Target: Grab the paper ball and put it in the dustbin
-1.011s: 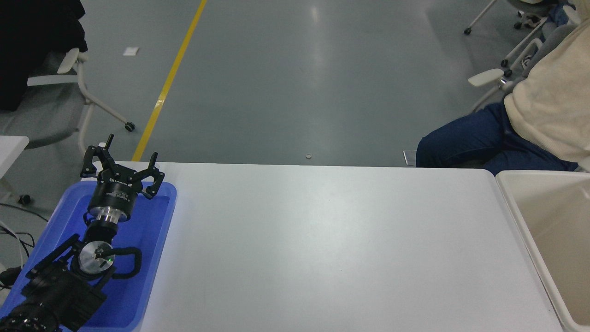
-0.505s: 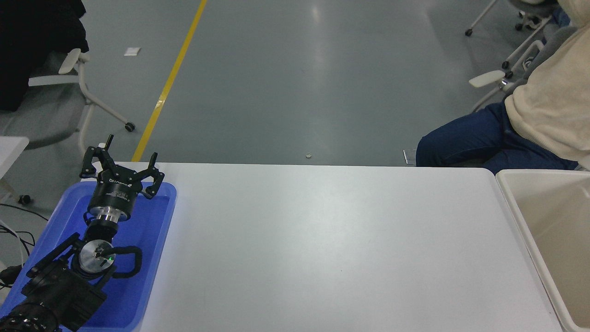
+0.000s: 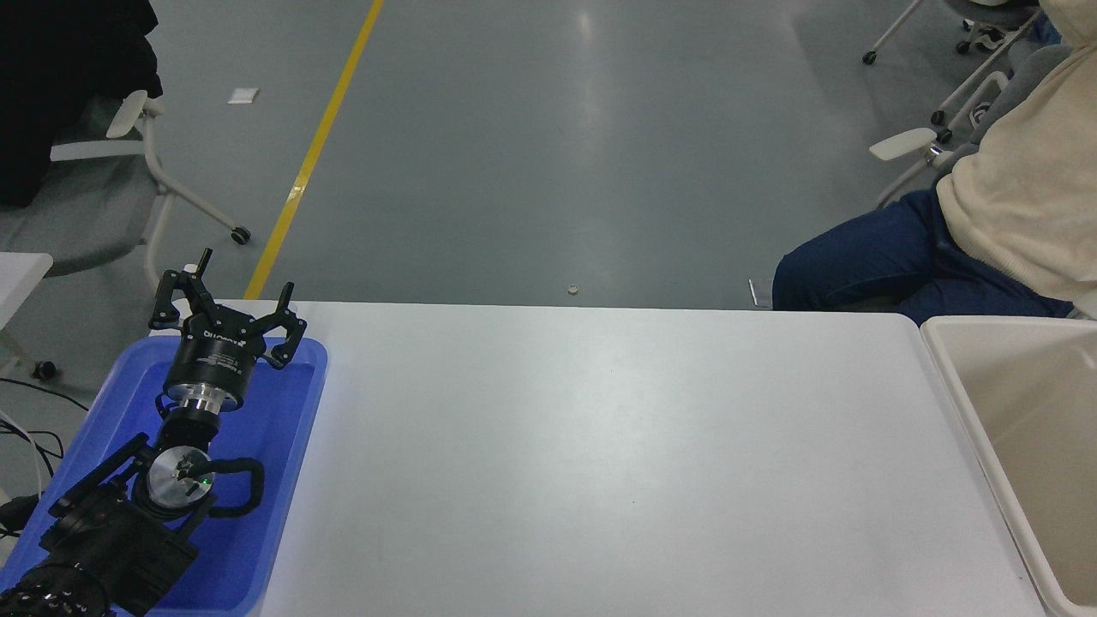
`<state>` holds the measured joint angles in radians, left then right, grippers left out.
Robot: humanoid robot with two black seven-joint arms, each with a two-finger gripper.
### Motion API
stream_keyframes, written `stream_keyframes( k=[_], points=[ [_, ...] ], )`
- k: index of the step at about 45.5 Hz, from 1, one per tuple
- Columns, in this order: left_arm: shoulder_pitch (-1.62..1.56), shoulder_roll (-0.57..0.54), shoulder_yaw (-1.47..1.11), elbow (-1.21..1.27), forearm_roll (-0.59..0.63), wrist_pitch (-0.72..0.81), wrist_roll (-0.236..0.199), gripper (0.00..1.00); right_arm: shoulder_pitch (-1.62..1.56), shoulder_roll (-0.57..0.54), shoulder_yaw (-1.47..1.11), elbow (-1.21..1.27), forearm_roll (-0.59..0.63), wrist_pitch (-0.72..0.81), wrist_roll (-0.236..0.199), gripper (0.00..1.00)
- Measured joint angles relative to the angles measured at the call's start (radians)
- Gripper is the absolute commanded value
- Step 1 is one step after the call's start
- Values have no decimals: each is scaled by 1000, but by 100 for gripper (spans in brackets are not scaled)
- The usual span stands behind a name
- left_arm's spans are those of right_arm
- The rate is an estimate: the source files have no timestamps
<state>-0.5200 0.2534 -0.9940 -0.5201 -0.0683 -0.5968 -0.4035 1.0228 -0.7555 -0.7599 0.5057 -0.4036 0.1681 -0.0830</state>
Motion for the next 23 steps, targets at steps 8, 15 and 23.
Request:
stream_keyframes(
  k=[8, 15, 23],
  points=[
    [0, 0, 0, 0, 0, 0, 0, 100, -135, 83, 97, -153, 1, -25, 0, 0],
    [0, 0, 0, 0, 0, 0, 0, 100, -242, 164, 172, -283, 1, -60, 0, 0],
    [0, 0, 0, 0, 1, 0, 0, 100, -301, 216, 209, -353, 1, -106, 0, 0]
  ],
)
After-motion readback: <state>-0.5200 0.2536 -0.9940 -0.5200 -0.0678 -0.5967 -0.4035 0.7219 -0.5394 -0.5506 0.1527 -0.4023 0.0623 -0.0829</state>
